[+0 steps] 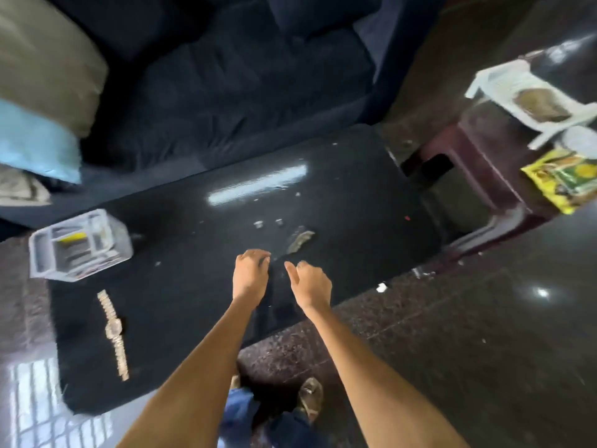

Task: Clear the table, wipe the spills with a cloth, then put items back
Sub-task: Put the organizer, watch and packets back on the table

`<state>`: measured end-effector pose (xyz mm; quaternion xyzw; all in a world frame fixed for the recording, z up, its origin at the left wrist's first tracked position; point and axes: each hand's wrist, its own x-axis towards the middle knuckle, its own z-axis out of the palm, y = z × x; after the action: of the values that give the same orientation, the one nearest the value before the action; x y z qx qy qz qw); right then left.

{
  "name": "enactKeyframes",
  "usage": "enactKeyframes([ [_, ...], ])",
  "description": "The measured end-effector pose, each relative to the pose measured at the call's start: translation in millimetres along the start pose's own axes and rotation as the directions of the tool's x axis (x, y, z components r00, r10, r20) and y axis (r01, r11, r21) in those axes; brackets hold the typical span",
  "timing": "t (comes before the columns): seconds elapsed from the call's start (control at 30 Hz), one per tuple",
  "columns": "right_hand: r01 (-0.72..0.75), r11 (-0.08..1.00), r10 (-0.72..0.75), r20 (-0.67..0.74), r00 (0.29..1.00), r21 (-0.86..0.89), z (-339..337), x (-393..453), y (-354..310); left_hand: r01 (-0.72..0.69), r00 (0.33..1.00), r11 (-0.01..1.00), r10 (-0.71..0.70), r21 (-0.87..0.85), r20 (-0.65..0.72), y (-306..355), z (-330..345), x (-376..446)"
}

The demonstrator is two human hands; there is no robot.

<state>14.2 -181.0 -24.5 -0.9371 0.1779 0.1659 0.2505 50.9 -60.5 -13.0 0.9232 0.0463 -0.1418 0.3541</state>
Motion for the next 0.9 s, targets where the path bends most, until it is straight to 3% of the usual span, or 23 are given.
enactKeyframes([
  [0.2,-0.166,0.984,0.174,-0.140,0.975,0.067,-78.6,25.6,100.5,-0.101,0.977,0.994,0.108,-0.048,0.181,108.6,78.0,17.6],
  [0.43,-0.341,0.924,0.370,-0.185,0.910,0.173,-161.4,66.2,193.4,-0.118,0.917,0.991,0.132,-0.060,0.377,216.0,151.1,47.0],
  [0.57,-0.403,0.853,0.497,-0.276,0.823,0.332,-212.1,100.9,242.8,-0.155,0.885,0.986,0.168,-0.066,0.434,281.4,182.5,78.8],
  [0.7,-0.357,0.830,0.537,-0.445,0.716,0.428,-259.9,126.8,284.3,-0.154,0.884,0.986,0.163,-0.057,0.439,336.6,210.3,101.6],
  [0.83,-0.278,0.890,0.454,-0.659,0.599,0.360,-319.6,154.2,339.3,-0.091,0.874,0.994,0.110,-0.062,0.474,389.2,247.6,105.8],
  [0.9,-0.290,0.905,0.424,-0.698,0.577,0.310,-351.5,170.9,374.8,-0.052,0.872,0.995,0.084,-0.080,0.481,416.4,271.3,107.4],
])
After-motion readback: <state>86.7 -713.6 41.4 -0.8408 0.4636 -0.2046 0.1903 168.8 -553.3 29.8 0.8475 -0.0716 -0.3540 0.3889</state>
